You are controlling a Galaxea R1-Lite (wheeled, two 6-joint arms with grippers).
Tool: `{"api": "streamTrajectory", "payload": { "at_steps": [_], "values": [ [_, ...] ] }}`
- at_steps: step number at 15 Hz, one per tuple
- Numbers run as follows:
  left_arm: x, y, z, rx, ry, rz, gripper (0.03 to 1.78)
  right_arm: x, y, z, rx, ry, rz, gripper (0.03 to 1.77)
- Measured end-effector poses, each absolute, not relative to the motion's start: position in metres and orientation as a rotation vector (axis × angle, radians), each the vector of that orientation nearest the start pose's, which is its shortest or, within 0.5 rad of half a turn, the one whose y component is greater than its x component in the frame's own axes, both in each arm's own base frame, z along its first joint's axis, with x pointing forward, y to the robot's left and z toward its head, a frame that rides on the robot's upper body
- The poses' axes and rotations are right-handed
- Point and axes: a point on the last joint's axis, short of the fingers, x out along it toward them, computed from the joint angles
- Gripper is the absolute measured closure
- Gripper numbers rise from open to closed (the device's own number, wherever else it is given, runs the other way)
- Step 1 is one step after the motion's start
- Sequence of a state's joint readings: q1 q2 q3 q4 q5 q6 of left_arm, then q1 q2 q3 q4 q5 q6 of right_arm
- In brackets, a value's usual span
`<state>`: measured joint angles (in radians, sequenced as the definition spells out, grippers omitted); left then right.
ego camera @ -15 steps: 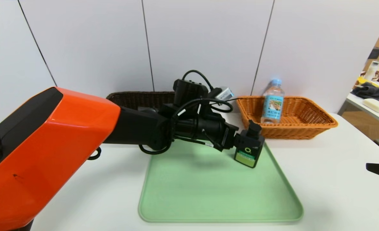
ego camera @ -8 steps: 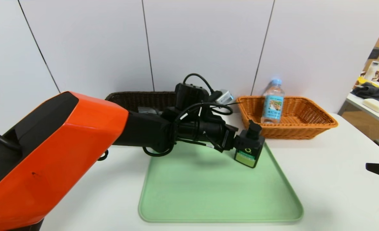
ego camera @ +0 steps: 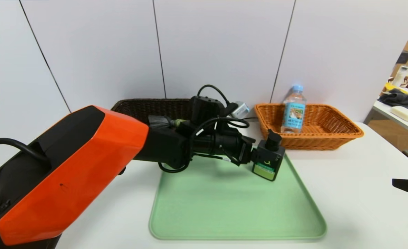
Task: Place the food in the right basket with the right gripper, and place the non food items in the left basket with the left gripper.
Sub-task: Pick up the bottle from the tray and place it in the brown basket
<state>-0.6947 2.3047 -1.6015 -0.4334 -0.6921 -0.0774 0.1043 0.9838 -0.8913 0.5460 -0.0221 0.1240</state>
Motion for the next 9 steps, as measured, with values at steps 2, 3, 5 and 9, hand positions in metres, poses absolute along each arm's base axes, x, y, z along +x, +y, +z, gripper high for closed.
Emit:
{"api": "streamTrajectory", "payload": {
  "at_steps": [2, 3, 5, 9],
  "values": [
    [0.359, -0.318, 0.138, -0.064, 0.337, -1.368, 0.12, 0.097, 0.010, 0.247, 0.080, 0.644, 0.039, 0.10],
    [0.360, -0.319, 0.135, -0.065, 0.332, -1.370, 0.12, 0.097, 0.010, 0.247, 0.080, 0.644, 0.039, 0.10],
    [0.361, -0.321, 0.132, -0.066, 0.324, -1.373, 0.12, 0.097, 0.010, 0.246, 0.079, 0.651, 0.037, 0.10],
    [0.363, -0.324, 0.127, -0.075, 0.321, -1.377, 0.12, 0.098, 0.010, 0.245, 0.078, 0.658, 0.037, 0.10]
  ]
}}
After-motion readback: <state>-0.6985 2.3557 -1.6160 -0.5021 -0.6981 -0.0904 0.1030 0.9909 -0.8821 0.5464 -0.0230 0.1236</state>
